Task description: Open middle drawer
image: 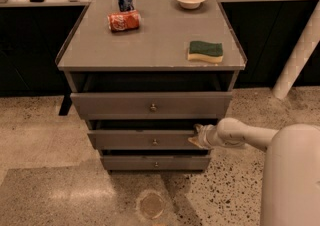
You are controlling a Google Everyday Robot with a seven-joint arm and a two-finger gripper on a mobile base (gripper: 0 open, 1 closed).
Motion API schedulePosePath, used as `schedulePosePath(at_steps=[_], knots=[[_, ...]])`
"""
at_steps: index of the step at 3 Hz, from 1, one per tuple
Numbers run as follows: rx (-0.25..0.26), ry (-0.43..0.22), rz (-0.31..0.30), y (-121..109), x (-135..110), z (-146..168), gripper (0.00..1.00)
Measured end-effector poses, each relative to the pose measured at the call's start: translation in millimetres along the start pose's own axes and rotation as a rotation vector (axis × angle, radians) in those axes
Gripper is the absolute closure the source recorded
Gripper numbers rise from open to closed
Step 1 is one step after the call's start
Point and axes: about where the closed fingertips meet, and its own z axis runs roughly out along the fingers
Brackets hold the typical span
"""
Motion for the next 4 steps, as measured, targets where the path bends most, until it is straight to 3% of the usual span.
schedulePosePath(at_steps=[1, 4], knots=[[0.0, 0.0, 0.0, 0.0, 0.0, -0.1, 1.0], [-0.007, 0.005, -0.002, 11.4, 0.8, -5.6, 1.0]])
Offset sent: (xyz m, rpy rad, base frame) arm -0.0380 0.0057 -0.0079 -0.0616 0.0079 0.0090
